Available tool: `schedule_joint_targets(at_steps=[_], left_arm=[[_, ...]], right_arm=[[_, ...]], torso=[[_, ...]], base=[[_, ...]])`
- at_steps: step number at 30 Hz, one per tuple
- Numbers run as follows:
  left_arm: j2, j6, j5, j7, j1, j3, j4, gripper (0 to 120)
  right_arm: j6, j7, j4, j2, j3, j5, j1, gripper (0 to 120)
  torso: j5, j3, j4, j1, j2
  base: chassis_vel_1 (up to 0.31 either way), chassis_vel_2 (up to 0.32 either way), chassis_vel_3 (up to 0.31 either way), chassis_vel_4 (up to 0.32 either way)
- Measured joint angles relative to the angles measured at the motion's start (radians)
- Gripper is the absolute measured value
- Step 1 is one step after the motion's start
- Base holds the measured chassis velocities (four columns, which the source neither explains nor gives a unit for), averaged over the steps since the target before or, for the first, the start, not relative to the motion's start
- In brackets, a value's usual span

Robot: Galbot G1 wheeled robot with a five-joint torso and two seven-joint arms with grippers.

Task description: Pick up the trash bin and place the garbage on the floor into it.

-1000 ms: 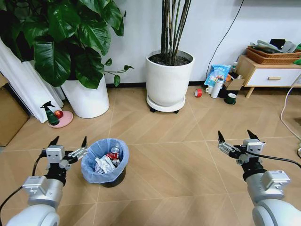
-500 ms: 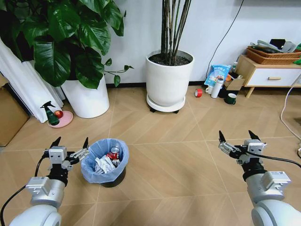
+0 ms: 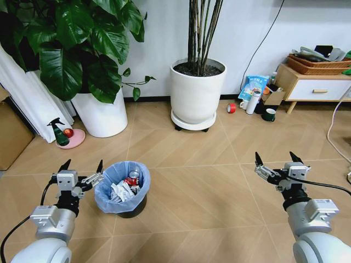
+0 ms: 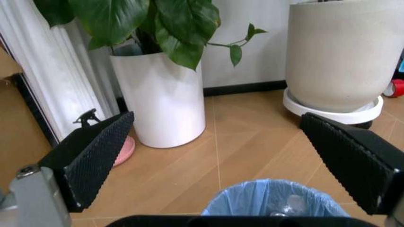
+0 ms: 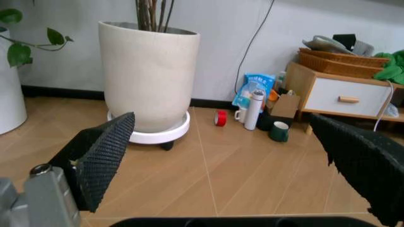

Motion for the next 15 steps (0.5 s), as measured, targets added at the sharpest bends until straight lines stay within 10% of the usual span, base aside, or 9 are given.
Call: schedule_joint_targets(at_steps=[15], left_arm=[[0.000, 0.000, -0.001, -0.001, 0.000, 0.000, 0.000, 100]], right_arm=[[0.000, 0.000, 0.000, 0.000, 0.000, 0.000, 0.000, 100]], torso=[[0.0000, 0.000, 0.0000, 0.000, 0.000]], base=[[0.000, 0.000, 0.000, 0.000]])
